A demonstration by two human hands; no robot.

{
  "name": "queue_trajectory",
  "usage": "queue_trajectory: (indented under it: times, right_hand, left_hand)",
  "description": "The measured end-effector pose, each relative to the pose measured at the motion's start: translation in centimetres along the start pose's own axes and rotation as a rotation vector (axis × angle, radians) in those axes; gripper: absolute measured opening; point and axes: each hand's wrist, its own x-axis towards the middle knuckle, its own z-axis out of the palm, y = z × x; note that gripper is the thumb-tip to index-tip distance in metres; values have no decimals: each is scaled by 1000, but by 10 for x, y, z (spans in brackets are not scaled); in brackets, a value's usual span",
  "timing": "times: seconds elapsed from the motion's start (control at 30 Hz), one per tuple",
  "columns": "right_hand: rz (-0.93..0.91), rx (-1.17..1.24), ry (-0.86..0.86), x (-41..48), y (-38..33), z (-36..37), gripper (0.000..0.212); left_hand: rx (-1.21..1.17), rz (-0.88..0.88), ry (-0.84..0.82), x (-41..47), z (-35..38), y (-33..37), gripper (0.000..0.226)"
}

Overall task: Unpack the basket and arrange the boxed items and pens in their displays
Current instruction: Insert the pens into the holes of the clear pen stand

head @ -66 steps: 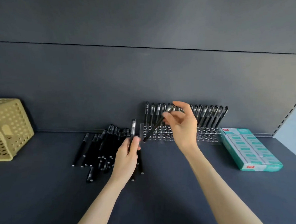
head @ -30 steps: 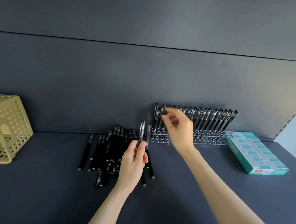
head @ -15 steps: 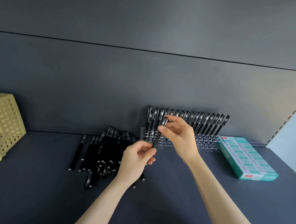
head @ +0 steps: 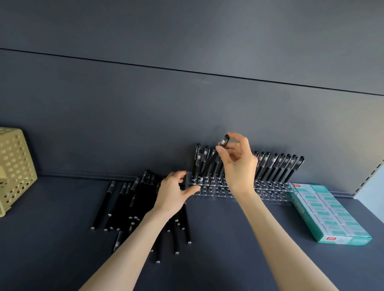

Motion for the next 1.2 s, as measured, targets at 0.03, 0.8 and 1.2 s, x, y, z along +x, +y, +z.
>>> queue_trajectory:
  times: [0.03, 0.8, 1.2]
  right_hand:
    - [-7, -18, -11, 0, 3, 1, 33]
    - [-80, -380, -222, -11, 17, 10, 22]
    - [-6, -201, -185, -53, -7, 6, 15]
  left_hand:
    - [-33, 6, -1, 0, 1, 0, 47]
    - [-47, 23, 40, -4, 2, 4, 30]
    - [160, 4, 242, -39, -31, 5, 21]
